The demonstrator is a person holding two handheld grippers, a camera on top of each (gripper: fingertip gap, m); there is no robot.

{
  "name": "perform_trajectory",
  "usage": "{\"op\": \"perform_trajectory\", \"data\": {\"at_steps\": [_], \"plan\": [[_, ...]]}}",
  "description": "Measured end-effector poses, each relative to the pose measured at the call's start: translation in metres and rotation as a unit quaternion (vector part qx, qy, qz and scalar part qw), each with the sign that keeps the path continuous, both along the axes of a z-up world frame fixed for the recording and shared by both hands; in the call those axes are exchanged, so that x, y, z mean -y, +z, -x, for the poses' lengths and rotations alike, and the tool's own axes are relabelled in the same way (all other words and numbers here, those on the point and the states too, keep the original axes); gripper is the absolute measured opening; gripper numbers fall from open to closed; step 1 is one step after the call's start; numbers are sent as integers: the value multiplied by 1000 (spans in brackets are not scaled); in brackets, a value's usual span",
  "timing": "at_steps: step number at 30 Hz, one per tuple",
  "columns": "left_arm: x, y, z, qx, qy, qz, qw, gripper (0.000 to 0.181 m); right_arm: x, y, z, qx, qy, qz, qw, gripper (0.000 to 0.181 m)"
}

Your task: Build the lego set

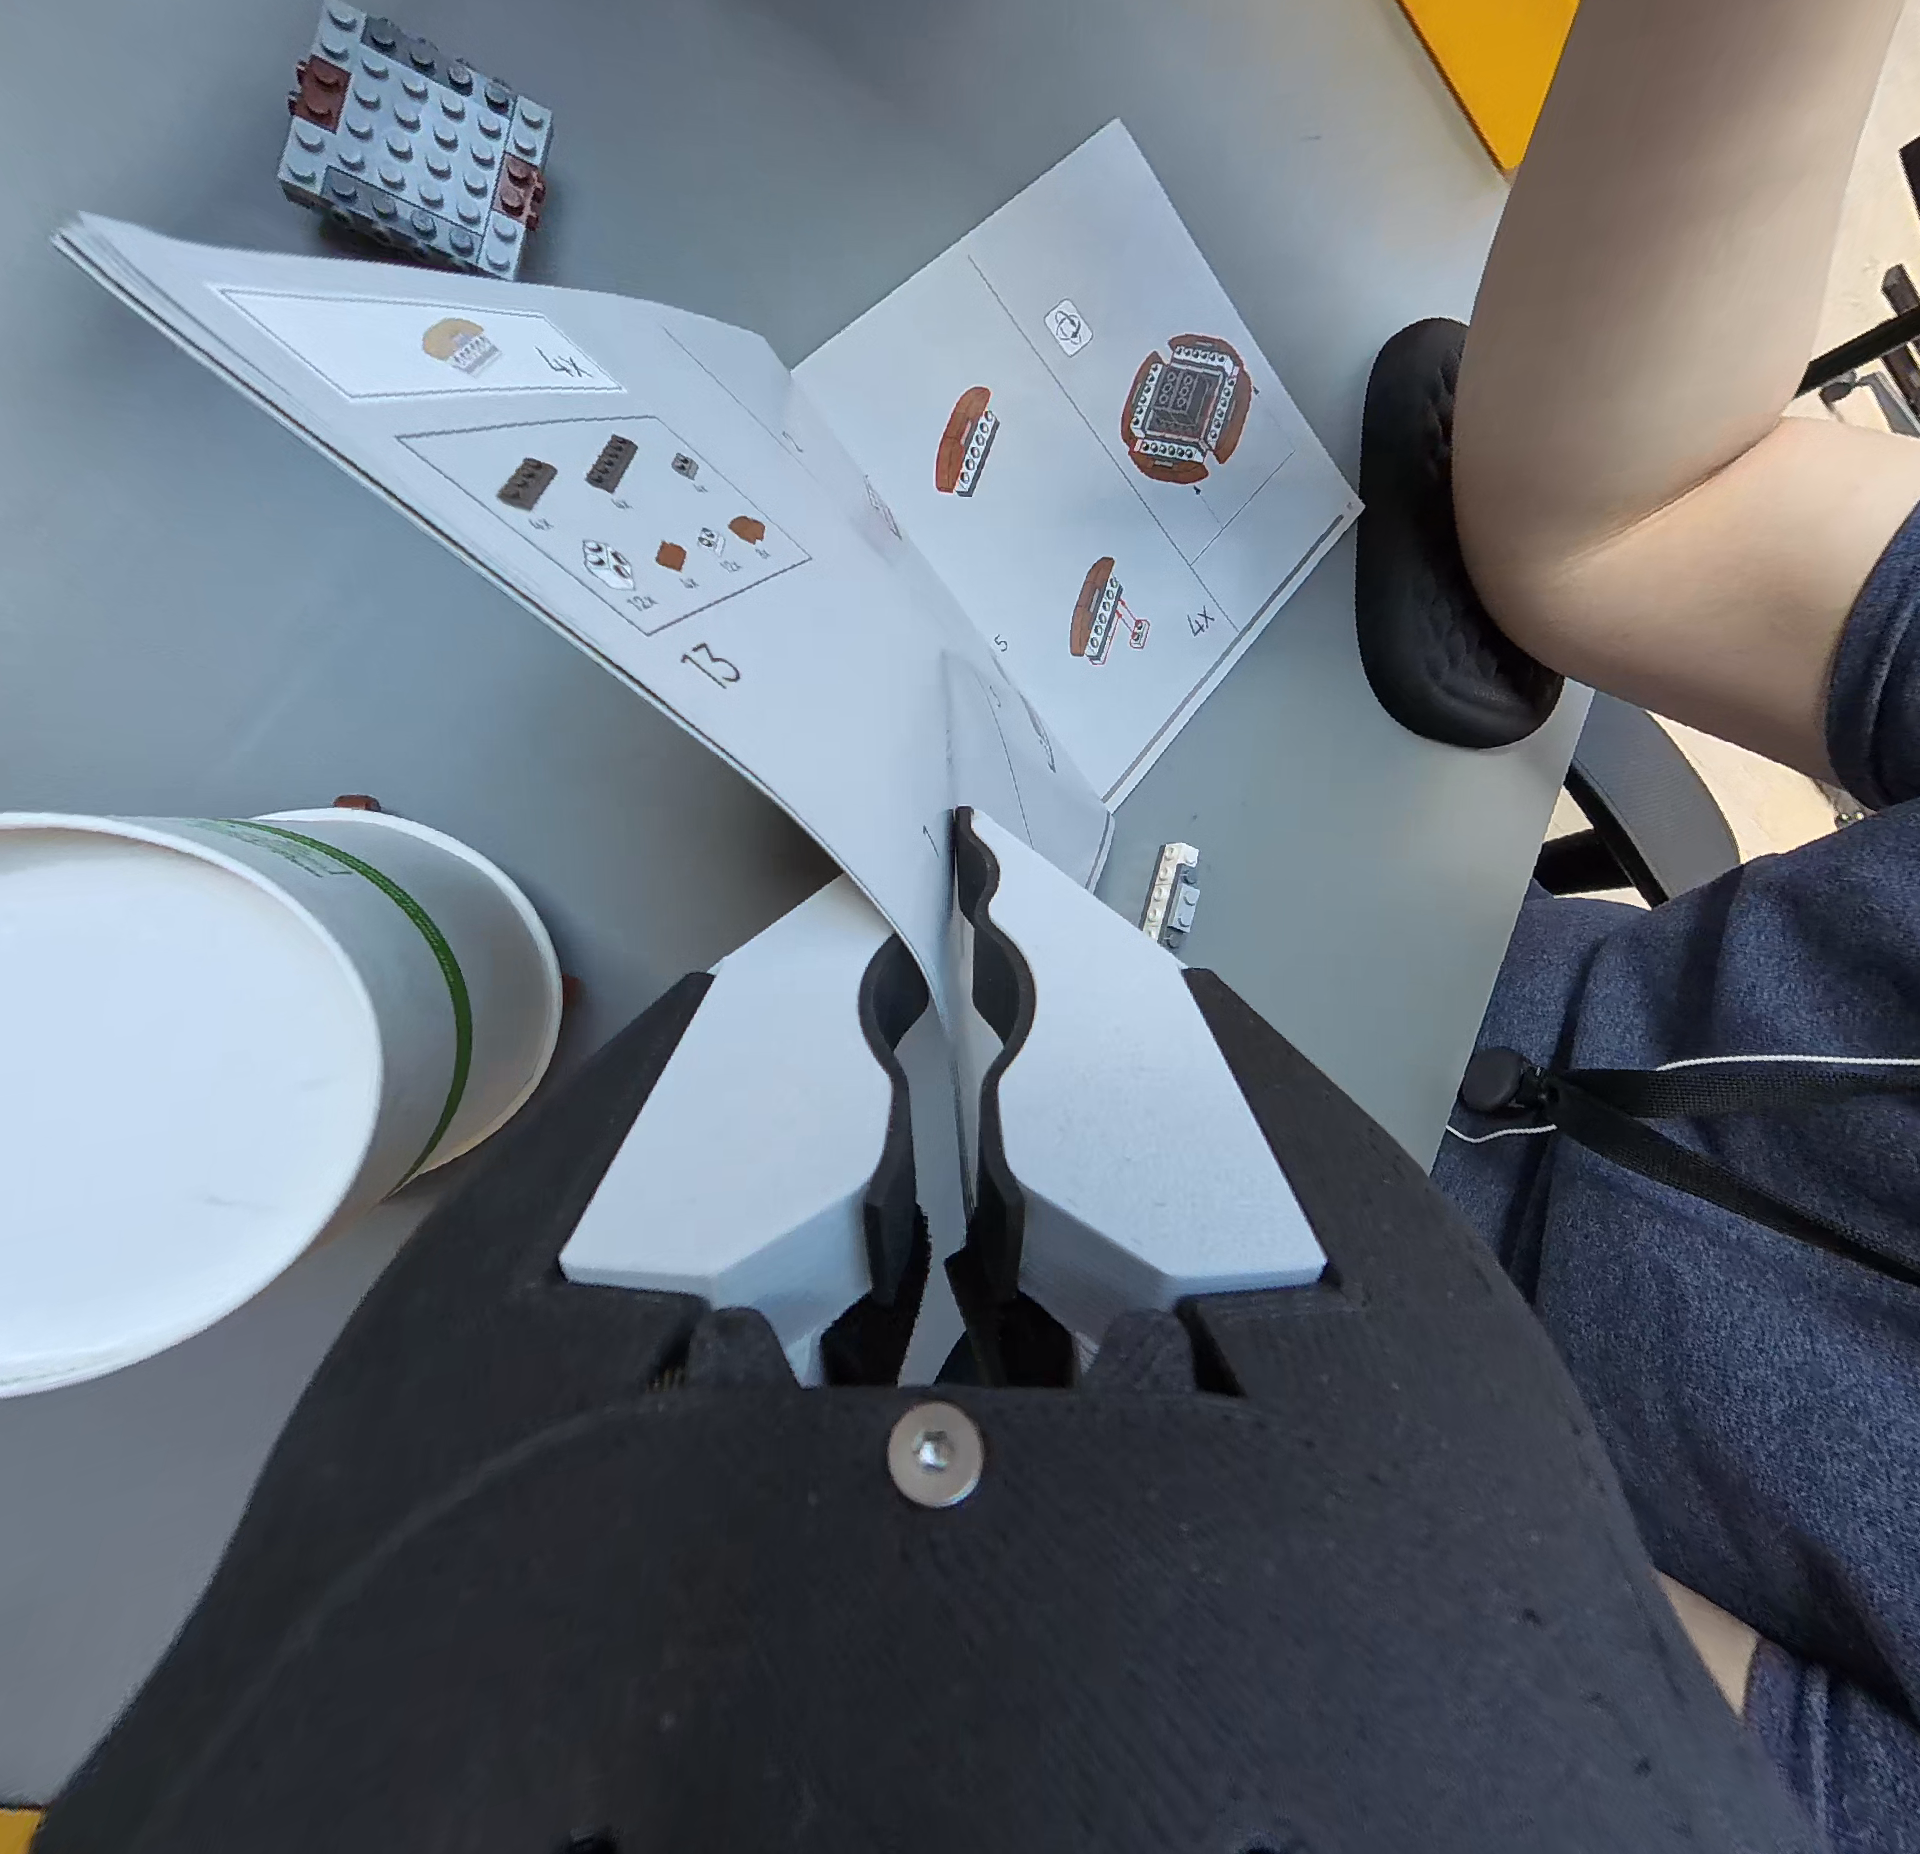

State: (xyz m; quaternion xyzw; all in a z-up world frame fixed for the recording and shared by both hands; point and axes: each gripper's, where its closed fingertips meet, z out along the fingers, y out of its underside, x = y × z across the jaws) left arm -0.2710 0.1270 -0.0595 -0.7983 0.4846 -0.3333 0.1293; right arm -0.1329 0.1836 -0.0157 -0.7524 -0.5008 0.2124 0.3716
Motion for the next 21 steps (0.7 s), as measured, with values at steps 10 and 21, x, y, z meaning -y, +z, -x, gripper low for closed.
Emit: {"op": "perform_trajectory", "data": {"at_steps": [10,21], "plan": [[0,-1,1,-16,12,1,1000,0,-57,31,-4,158,-266,-149,939,62],[2,0,0,-26,8,-11,1000,0,-61,59,-6,168,-308,-227,908,64]]}}
